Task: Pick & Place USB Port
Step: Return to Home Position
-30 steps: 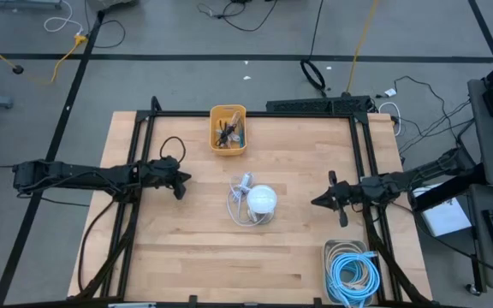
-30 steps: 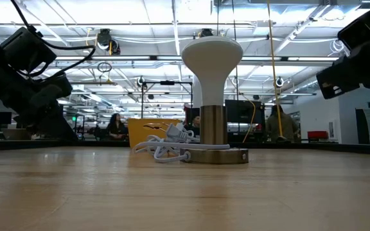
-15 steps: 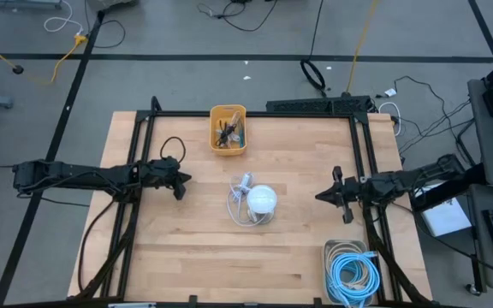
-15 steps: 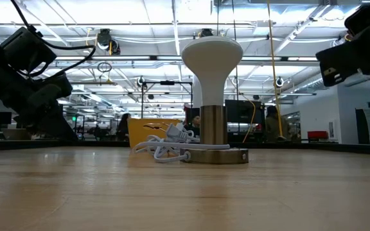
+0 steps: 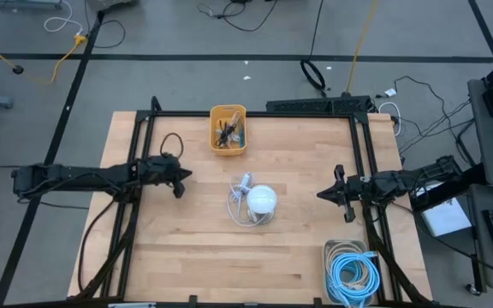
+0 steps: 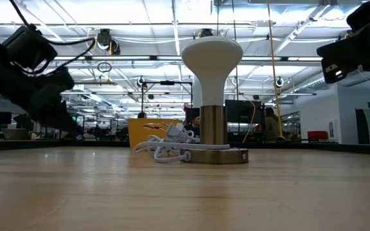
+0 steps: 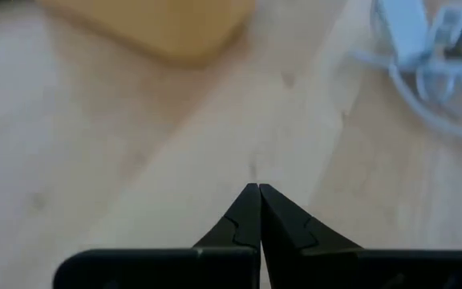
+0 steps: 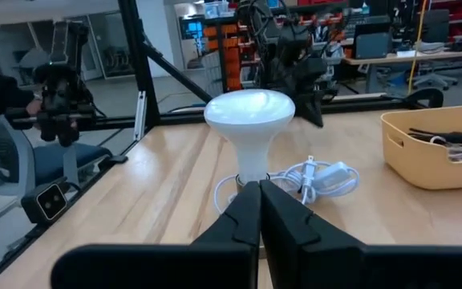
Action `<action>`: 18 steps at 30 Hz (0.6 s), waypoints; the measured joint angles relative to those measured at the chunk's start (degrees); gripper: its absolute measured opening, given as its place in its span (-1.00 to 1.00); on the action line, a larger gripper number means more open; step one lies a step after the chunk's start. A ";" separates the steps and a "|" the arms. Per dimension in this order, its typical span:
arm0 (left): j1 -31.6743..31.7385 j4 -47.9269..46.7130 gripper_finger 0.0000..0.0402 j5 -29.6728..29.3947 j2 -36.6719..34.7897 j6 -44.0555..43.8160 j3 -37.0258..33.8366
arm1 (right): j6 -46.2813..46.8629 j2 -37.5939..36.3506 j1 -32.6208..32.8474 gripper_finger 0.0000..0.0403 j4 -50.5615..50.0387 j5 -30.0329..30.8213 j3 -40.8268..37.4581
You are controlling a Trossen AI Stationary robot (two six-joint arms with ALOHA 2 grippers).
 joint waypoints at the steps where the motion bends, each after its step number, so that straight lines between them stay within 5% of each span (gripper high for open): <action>1: 1.24 1.15 -0.99 0.47 -0.64 1.60 0.02 | 0.14 0.00 0.00 -1.00 -0.26 0.02 0.00; 8: 13.36 -0.25 -0.99 9.43 -7.86 8.03 0.91 | 2.85 0.00 0.00 -1.00 -3.14 0.07 -0.04; 13: 20.56 -12.43 -1.00 19.61 -14.26 9.21 3.79 | 3.32 0.00 0.00 -1.00 -3.48 0.13 -0.04; 18: 22.63 -16.94 -1.00 21.52 -21.96 9.33 6.78 | 2.90 0.00 0.00 -1.00 -3.64 0.23 -0.04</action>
